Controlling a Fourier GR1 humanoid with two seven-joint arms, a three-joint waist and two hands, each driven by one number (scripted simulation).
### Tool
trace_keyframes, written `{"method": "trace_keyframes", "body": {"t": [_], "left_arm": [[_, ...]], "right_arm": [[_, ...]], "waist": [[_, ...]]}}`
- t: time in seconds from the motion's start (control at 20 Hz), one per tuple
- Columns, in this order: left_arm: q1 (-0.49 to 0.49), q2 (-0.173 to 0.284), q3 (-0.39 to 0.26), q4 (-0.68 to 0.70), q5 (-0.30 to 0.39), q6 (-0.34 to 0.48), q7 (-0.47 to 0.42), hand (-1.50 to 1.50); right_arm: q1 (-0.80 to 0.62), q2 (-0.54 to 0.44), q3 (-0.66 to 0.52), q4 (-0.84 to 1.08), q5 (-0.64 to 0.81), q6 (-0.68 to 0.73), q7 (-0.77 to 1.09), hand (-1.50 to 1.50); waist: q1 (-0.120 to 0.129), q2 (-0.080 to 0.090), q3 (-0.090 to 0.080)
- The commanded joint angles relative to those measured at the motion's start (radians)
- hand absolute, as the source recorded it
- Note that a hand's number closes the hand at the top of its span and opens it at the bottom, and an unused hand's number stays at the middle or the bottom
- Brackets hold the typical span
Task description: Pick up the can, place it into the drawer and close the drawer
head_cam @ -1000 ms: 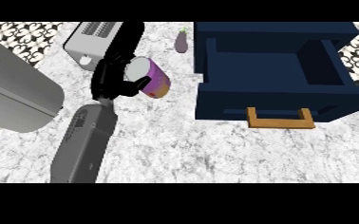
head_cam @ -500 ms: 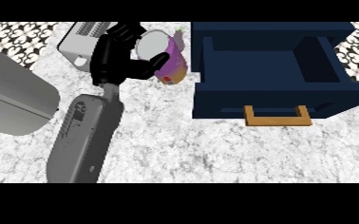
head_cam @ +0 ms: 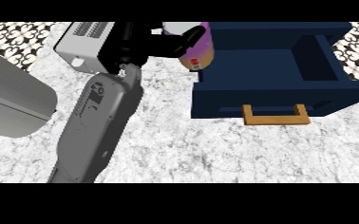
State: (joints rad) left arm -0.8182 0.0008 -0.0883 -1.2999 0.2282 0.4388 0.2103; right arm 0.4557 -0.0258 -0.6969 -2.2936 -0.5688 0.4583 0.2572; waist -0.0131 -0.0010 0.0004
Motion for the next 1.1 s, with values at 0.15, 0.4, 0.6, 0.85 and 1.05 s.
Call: {"method": "trace_keyframes", "body": {"t": [0.15,0.4,0.6,0.85,1.05], "left_arm": [[-0.199,-0.001,-0.003,0.207,0.045,0.065,-0.045,1.5],[-0.285,-0.001,-0.039,0.295,0.098,0.086,-0.055,1.5],[-0.359,-0.001,-0.118,0.384,0.174,0.177,-0.106,1.5],[-0.413,-0.001,-0.215,0.453,0.297,0.24,-0.131,1.5],[-0.463,-0.001,-0.172,0.568,0.342,0.17,-0.216,1.5]], "right_arm": [[-0.031,-0.002,-0.002,0.061,0.018,0.042,-0.027,-1.5],[-0.038,0.025,0.087,-0.033,0.082,-0.07,0.002,-1.5],[-0.001,0.025,0.072,-0.006,0.039,-0.016,-0.008,-1.5],[-0.025,0.025,0.102,-0.046,0.069,-0.053,-0.006,-1.5],[-0.056,-0.036,0.027,0.026,-0.009,-0.028,0.007,-1.5]], "waist": [[-0.012,0.004,0.0],[-0.012,0.004,0.0],[-0.026,0.005,0.0],[-0.037,0.007,0.0],[-0.036,0.009,0.0]]}}
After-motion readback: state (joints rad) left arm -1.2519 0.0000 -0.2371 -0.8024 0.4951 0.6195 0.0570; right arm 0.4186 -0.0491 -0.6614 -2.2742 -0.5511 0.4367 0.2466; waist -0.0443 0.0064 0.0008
